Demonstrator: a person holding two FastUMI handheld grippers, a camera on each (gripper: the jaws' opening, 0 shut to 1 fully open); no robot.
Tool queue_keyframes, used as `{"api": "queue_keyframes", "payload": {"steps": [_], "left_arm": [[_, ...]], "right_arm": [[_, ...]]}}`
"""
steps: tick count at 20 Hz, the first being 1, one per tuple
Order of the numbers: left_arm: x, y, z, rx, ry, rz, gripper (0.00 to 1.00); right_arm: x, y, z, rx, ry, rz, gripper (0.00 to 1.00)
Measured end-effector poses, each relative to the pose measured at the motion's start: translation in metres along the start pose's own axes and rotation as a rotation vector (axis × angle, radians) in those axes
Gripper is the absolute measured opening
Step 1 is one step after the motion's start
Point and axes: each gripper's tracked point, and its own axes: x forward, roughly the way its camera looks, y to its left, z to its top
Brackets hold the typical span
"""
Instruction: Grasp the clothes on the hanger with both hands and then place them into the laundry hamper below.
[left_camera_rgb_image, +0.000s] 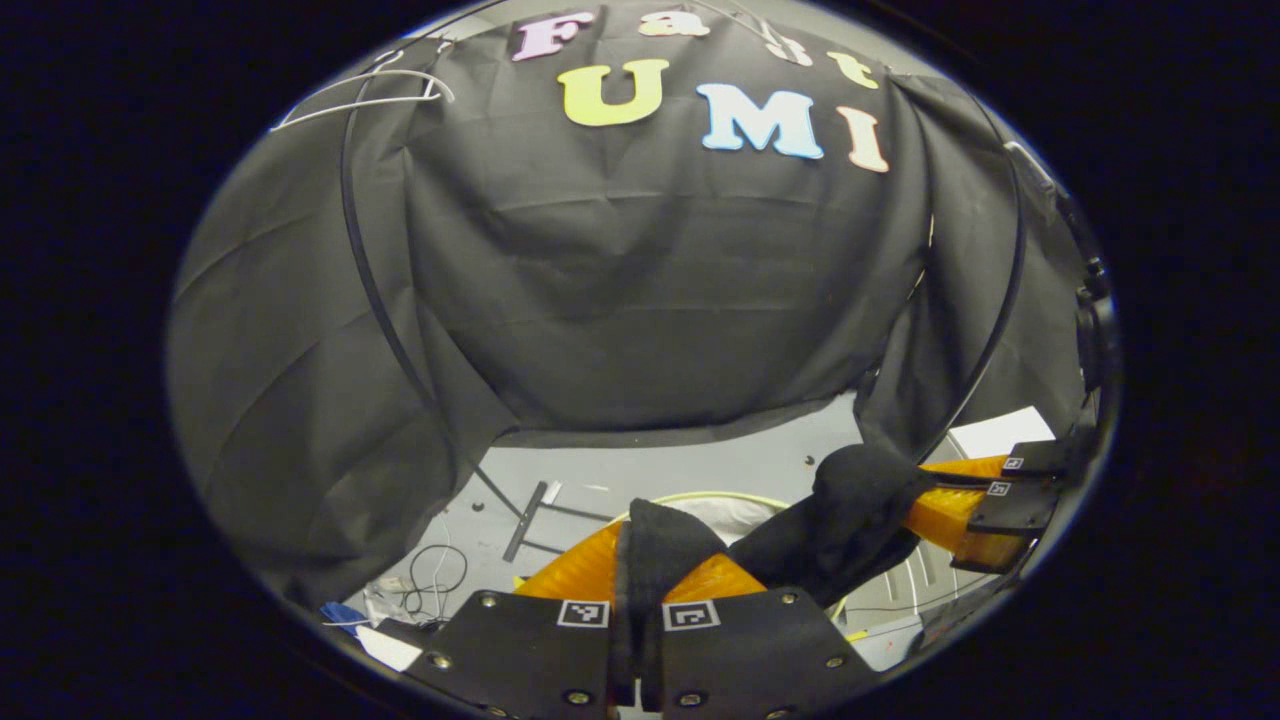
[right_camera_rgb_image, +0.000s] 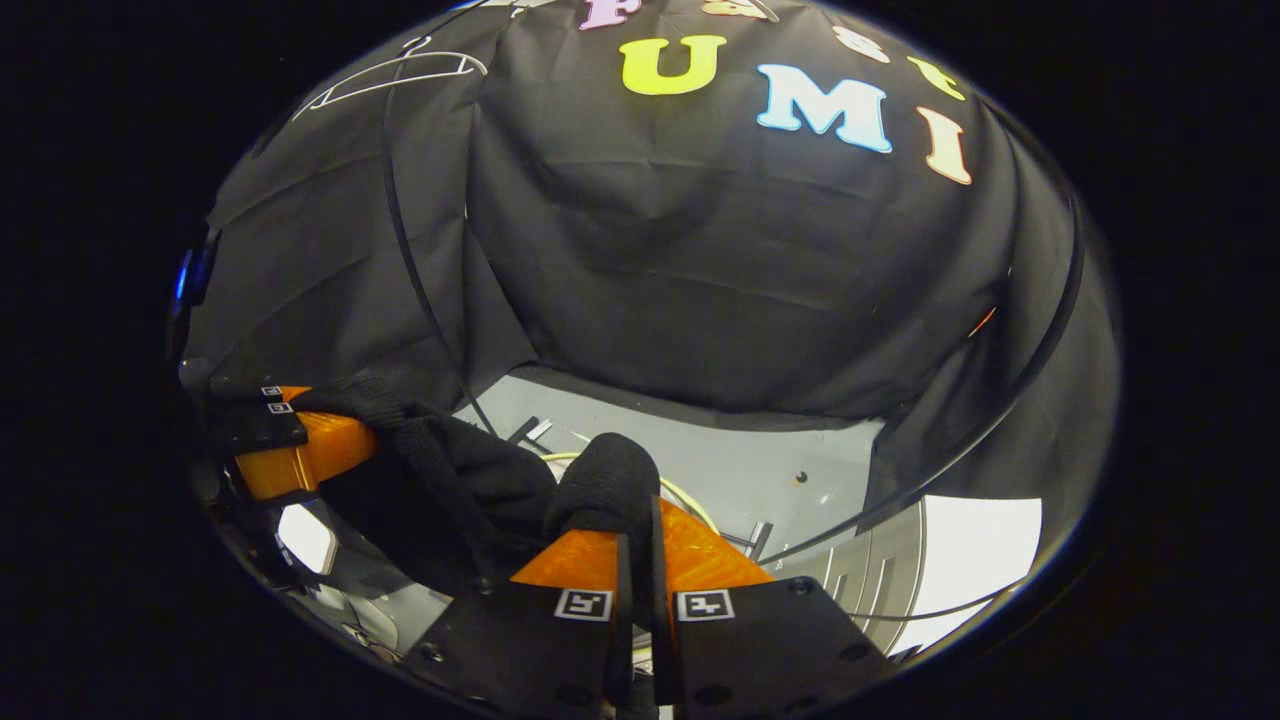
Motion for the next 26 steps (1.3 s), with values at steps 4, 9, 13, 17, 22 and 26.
{"api": "queue_keyframes", "payload": {"steps": [4, 9, 13, 17, 22, 26], "left_arm": [[-0.009, 0.007, -0.007, 0.008, 0.023, 0.007, 0.32], [-0.034, 0.015, 0.010, 0.029, -0.040, 0.018, 0.95], [-0.059, 0.020, 0.024, 0.043, -0.093, 0.019, 0.95], [-0.083, 0.022, 0.042, 0.042, -0.145, 0.023, 0.95], [-0.118, 0.011, 0.080, 0.052, -0.244, 0.041, 0.95], [-0.157, -0.011, 0.109, 0.055, -0.332, 0.051, 0.95]], "right_arm": [[-0.008, 0.004, 0.000, 0.004, -0.013, 0.013, 0.45], [-0.032, 0.005, 0.017, -0.008, -0.073, -0.007, 0.98], [-0.055, 0.003, 0.029, 0.019, -0.130, -0.026, 0.98], [-0.081, -0.005, 0.044, 0.040, -0.192, -0.041, 0.98], [-0.127, -0.029, 0.072, 0.039, -0.320, -0.079, 0.98], [-0.173, -0.058, 0.090, 0.059, -0.433, -0.110, 0.97]]}}
